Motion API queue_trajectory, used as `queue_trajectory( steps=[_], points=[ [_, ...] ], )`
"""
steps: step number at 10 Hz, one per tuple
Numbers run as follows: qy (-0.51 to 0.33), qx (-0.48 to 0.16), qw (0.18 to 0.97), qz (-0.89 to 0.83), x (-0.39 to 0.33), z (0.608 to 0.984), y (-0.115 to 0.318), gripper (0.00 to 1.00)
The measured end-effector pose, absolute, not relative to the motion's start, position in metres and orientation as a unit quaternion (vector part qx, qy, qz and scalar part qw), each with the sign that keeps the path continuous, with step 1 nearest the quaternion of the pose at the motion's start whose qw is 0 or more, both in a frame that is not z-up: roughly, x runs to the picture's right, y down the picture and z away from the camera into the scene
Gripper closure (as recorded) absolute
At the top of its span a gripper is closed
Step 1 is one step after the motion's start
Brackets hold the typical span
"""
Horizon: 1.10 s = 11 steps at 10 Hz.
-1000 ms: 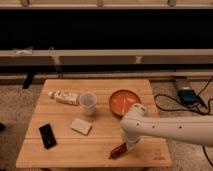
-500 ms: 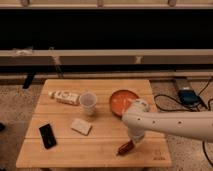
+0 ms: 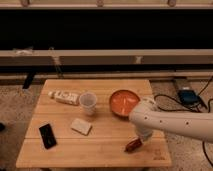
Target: Drag the pepper across the table
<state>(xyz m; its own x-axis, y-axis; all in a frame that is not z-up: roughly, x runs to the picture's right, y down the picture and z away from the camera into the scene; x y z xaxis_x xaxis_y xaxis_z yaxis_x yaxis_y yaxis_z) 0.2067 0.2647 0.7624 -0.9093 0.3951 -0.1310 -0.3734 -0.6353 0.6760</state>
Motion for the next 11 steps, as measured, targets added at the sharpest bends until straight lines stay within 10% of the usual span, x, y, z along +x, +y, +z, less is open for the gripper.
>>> queue_trajectory(
  steps=[6, 11],
  points=[
    [0.368, 0.06, 0.185, 0.909, 0.245, 0.776, 0.237, 0.23],
    [0.355, 0.051, 0.179, 0.916, 0.25, 0.796, 0.217, 0.2]
  ],
)
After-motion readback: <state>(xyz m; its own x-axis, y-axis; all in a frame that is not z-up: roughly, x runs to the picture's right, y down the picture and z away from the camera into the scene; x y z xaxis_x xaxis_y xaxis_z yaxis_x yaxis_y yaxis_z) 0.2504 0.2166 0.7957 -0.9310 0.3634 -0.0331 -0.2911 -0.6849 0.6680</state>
